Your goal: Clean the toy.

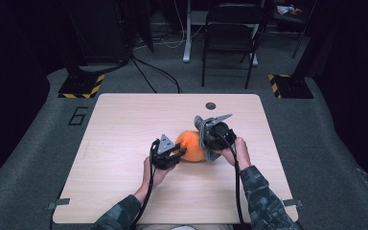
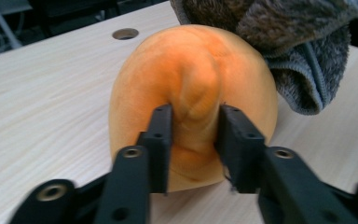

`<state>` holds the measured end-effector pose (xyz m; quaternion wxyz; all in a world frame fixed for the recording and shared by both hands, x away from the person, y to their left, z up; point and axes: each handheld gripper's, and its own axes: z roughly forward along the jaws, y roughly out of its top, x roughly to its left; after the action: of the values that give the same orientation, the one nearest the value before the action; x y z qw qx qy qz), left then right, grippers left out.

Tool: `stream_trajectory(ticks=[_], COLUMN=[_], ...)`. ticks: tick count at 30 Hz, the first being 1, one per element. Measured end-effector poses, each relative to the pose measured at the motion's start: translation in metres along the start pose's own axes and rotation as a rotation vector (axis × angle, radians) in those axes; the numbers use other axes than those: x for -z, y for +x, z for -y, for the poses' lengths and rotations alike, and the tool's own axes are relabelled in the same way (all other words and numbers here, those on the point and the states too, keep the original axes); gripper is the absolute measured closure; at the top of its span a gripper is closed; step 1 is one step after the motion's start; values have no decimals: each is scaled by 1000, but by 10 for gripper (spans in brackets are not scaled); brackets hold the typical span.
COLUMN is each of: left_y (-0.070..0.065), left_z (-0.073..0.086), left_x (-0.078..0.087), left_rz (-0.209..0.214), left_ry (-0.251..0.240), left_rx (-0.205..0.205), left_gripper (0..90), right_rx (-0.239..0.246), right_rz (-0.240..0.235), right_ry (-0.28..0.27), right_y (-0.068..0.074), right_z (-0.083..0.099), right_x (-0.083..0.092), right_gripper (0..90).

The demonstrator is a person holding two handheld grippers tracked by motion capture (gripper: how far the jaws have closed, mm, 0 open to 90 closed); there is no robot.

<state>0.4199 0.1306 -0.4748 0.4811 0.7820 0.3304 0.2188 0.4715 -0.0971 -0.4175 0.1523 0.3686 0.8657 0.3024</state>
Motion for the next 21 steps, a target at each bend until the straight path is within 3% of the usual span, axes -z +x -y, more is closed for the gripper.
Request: stream_trajectory(ticks=[4, 8, 10, 12, 16, 21], left_y=[-7, -9, -9, -7, -4, -1], left_z=[1, 3, 5, 7, 7, 2], left_x=[-4, -9, -12, -13, -12, -6], left_rz=[-37, -53, -62, -61, -55, -7], left_ry=[28, 43, 47, 50, 37, -11], left_rx=[-49, -75, -88, -86, -63, 22], left_gripper=[484, 461, 504, 608, 755, 815], right_rx=[-8, -18, -19, -25, -29, -39], right_rz=[13, 0, -9, -13, -22, -6], right_ry=[-43, -82, -87, -90, -100, -111], right_y=[-1, -3, -3, -2, -4, -3], right_z=[3, 5, 6, 6, 7, 3], right_x=[-5, -8, -9, -9, -6, 4], right_gripper=[688, 689, 689, 689, 688, 687])
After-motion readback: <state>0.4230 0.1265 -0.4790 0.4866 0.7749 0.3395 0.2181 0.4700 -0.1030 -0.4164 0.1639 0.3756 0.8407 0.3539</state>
